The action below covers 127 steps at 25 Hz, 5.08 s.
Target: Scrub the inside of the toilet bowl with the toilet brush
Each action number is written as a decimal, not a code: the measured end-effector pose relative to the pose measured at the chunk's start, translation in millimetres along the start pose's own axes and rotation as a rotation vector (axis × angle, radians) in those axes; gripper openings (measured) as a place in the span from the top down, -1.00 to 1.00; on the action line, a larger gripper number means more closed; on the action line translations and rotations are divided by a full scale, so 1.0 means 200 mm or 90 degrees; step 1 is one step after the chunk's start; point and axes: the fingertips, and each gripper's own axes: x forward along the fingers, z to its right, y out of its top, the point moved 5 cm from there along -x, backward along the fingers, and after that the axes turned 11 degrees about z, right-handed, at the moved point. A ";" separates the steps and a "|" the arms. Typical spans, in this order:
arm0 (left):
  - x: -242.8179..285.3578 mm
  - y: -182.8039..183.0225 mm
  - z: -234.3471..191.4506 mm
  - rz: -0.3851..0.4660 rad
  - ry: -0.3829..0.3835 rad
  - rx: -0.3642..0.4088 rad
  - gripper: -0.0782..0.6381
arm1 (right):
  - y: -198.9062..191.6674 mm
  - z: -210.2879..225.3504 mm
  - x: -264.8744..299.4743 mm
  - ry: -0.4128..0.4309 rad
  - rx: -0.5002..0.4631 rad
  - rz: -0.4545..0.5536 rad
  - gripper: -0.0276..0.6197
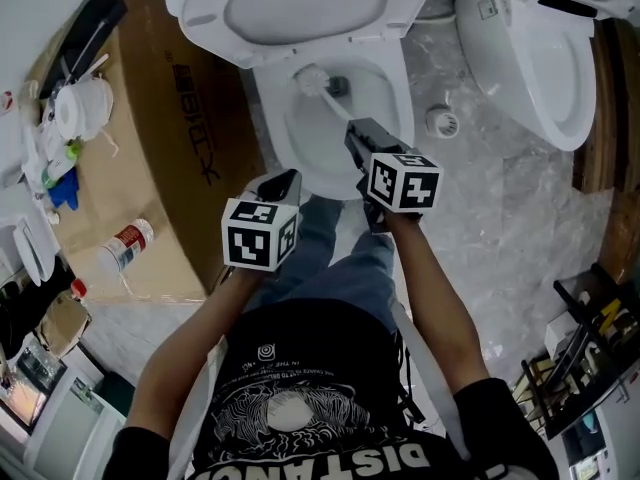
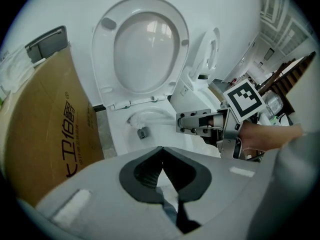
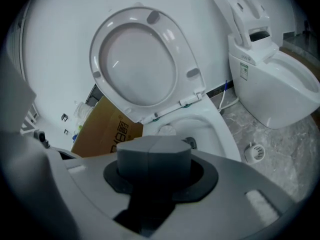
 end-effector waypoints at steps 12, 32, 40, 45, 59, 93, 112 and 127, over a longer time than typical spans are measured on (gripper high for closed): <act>0.03 -0.06 0.16 0.005 -0.016 -0.004 0.79 | 0.08 0.26 -0.18 -0.078 0.015 0.039 0.45; -0.07 -0.28 0.44 0.049 0.009 -0.066 0.79 | -0.29 0.41 -0.68 -0.116 0.001 -0.049 0.45; -0.09 -0.33 0.45 0.059 0.023 -0.090 0.79 | -0.46 0.33 -0.69 -0.087 0.007 -0.100 0.45; -0.11 -0.32 0.39 0.063 0.039 -0.106 0.79 | -0.49 0.18 -0.56 -0.038 0.003 -0.123 0.45; -0.09 -0.31 0.31 0.053 0.041 -0.113 0.79 | -0.46 0.16 -0.36 -0.031 -0.013 -0.144 0.45; 0.00 -0.21 0.10 -0.003 0.003 -0.057 0.79 | -0.03 0.32 -0.02 -0.101 -0.001 -0.028 0.45; 0.00 -0.26 0.33 0.023 -0.005 -0.077 0.79 | -0.37 0.37 -0.37 -0.108 0.018 -0.098 0.45; -0.04 -0.26 0.22 0.011 0.013 -0.069 0.79 | -0.38 0.20 -0.16 -0.061 0.024 -0.111 0.45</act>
